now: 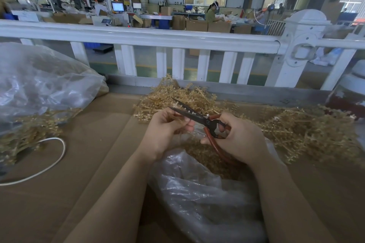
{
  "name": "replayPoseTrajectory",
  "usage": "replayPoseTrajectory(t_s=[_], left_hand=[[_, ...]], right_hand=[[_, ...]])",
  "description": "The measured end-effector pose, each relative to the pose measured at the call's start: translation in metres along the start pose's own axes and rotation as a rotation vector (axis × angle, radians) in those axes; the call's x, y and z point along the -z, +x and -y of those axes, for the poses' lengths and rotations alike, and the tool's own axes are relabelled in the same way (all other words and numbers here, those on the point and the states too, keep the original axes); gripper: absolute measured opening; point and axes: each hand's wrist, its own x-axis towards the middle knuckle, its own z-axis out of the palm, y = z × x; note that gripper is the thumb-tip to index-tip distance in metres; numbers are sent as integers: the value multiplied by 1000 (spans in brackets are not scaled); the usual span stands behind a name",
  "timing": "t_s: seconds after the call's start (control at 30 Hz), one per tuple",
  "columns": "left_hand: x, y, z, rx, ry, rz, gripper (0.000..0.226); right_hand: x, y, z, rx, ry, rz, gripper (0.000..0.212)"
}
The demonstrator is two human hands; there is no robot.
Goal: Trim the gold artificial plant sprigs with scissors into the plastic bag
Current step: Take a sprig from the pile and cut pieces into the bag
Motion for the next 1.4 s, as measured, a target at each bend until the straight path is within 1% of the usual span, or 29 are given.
replayPoseTrajectory(t_s=[0.17,0.33,0.43,0.53,0.63,0.77,0.83,0.97,1.07,1.27,1.4], left_hand=[[1,0,0,5,-14,9,7],[0,1,1,-19,38,25,5],[-1,1,1,-42,107,60,11],[-1,-1,-1,-38,116,80,13],[-3,-3,-2,-17,80,72,14],[-5,-5,-3,10,-65,7,7],[-6,-5,-2,3,-69,1,5],[-7,-4,-2,-8,-70,-36,8],[-7,-4,-1,-9,-64,-50,7],[-7,-5,-2,-5,-52,-27,9],[-7,-5,-3,-12,-35,-19,7]], right_hand=[[0,2,-1,-25,-4,22,71],[1,0,0,-13,12,13,66],[1,0,1,9,-6,8,63],[1,0,2,15,-6,12,61],[1,0,1,-3,13,15,63],[2,1,1,-20,13,17,63],[2,1,1,-25,19,-1,66],[-1,1,-1,-24,9,-1,73],[-2,2,-2,-32,24,-14,69],[-3,0,-2,0,3,-68,64],[-2,0,0,9,16,-68,59]])
